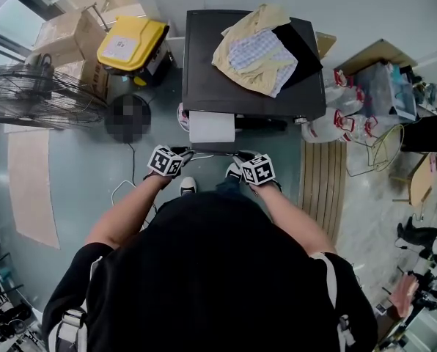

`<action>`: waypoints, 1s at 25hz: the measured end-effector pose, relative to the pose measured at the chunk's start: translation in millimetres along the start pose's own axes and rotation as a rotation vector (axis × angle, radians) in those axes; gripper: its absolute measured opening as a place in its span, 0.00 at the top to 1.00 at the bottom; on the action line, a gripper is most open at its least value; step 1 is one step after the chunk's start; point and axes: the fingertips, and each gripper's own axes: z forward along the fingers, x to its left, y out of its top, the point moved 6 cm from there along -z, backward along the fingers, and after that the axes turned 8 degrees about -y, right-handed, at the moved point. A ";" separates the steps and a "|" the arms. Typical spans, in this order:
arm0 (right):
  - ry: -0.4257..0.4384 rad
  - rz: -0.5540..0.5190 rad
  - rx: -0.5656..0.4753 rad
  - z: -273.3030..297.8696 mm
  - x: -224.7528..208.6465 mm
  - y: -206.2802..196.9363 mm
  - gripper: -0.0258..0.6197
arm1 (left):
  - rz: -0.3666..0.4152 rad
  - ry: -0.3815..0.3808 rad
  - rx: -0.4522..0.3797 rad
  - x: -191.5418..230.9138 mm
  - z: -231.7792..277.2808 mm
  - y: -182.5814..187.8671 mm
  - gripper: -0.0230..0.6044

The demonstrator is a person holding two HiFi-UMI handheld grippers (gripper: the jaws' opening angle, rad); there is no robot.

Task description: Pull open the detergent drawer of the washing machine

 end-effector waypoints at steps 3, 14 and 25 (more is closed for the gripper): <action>0.000 -0.001 0.000 -2.7 2.0 -6.4 0.85 | 0.003 -0.003 0.006 -4.6 0.3 -4.9 0.77; 0.015 -0.005 0.008 -15.3 13.6 -25.8 0.85 | -0.003 -0.020 0.022 -22.9 -3.4 -21.9 0.77; 0.017 -0.004 0.026 -19.7 20.7 -48.7 0.85 | 0.003 -0.054 0.035 -36.0 0.7 -42.4 0.77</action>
